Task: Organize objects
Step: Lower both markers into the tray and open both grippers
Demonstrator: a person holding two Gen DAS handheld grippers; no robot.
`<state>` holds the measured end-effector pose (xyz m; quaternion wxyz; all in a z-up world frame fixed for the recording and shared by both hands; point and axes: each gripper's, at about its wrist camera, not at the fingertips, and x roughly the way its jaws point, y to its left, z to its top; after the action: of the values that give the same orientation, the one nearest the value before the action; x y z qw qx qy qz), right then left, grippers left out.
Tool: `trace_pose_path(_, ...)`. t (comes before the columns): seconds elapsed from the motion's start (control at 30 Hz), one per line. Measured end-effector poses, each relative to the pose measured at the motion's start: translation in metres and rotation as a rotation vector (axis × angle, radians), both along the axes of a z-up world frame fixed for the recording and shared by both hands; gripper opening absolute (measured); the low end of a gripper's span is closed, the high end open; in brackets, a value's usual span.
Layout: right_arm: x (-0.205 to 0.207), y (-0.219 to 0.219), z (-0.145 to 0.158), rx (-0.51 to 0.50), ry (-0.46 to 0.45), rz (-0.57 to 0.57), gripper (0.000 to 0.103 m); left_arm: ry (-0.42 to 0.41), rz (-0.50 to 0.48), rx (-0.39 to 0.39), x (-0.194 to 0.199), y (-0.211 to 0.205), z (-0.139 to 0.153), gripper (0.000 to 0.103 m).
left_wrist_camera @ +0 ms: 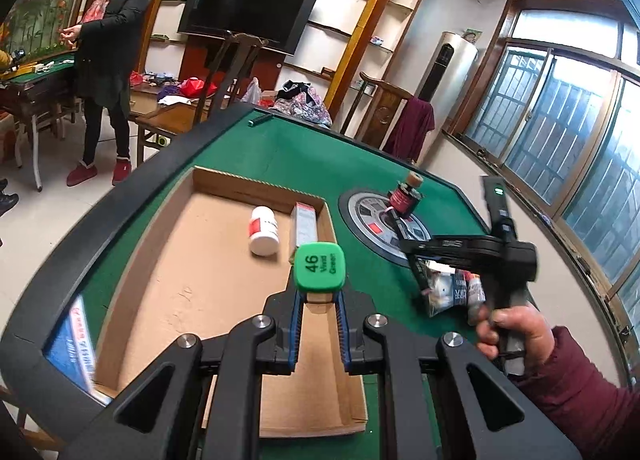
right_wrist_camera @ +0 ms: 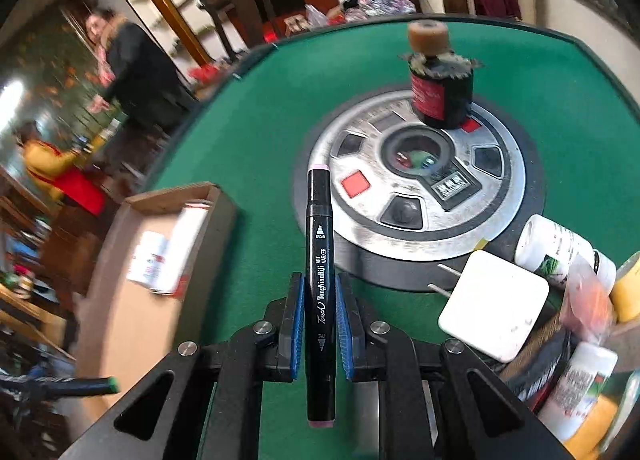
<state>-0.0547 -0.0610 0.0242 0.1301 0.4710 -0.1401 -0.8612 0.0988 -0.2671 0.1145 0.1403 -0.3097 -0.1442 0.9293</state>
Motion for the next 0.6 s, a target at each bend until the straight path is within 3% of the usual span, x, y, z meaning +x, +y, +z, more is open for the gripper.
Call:
trace_pose_path(0.2,0.000,-0.032,0.036,-0.107,0.065,0.094,0.017,-0.006,0.019,-0.062,-0.003,-0.021,0.015,0.014)
trace_pose_path(0.37,-0.011,-0.073,0.042,-0.208,0.029,0.210,0.017,-0.066,-0.005,-0.171,-0.026,-0.029,0.015,0.014)
trace_pose_path(0.5,-0.023,-0.114,0.033,-0.287,-0.049,0.276,0.017,-0.180,-0.058,-0.227,-0.068,-0.032,0.000,0.014)
trace_pose_path(0.6,-0.039,-0.152,0.019,-0.300,-0.090,0.296,0.017,-0.271,-0.073,-0.219,-0.105,-0.037,-0.017,0.014)
